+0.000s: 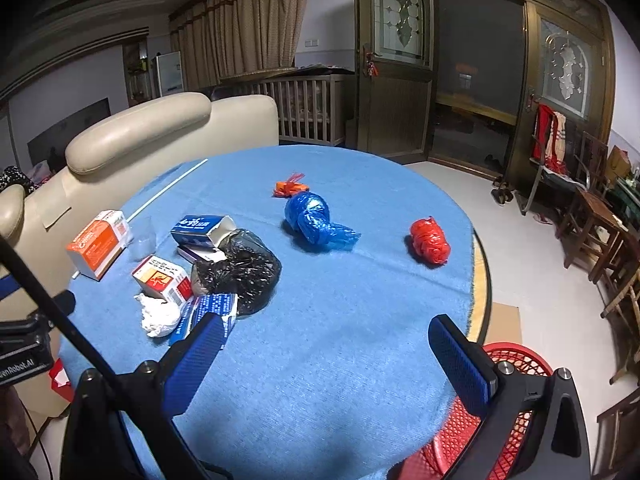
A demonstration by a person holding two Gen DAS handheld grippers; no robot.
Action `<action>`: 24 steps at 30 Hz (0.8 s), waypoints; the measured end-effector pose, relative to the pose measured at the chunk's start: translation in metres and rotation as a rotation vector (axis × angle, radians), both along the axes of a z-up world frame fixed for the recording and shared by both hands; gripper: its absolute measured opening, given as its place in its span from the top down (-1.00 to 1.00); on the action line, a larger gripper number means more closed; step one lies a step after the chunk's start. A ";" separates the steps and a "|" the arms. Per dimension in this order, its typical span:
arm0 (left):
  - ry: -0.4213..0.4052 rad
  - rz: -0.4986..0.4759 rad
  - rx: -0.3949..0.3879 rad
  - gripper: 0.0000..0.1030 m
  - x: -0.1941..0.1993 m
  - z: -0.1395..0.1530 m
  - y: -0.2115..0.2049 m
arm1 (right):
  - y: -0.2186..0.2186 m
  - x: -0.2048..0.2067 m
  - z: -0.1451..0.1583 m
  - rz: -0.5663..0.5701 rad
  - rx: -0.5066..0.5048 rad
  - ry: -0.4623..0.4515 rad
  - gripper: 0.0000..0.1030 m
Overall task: Collect trash
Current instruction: 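Reach both tools toward the black bag and white tissue on the table, then grasp the black plastic bag with the right tool while the left tool grasps the white tissue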
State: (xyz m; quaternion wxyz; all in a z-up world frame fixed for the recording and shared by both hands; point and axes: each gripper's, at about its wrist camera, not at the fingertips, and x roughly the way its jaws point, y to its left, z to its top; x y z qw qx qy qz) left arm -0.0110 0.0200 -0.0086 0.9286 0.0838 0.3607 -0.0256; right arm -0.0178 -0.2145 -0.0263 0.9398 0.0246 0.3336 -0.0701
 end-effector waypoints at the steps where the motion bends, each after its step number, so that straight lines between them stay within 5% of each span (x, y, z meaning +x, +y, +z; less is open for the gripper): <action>1: 0.022 0.001 -0.014 -1.00 0.004 -0.004 0.003 | 0.000 0.003 -0.001 0.007 0.013 0.004 -1.00; 10: 0.184 0.002 -0.104 -1.00 0.032 -0.043 0.025 | 0.000 0.055 -0.022 0.100 0.132 0.023 -1.00; 20: 0.299 -0.073 -0.251 -1.00 0.064 -0.060 0.018 | 0.011 0.152 -0.069 0.206 0.426 0.144 -0.94; 24: 0.314 -0.120 -0.296 -0.76 0.074 -0.066 0.008 | 0.029 0.182 -0.091 0.240 0.443 0.228 -0.58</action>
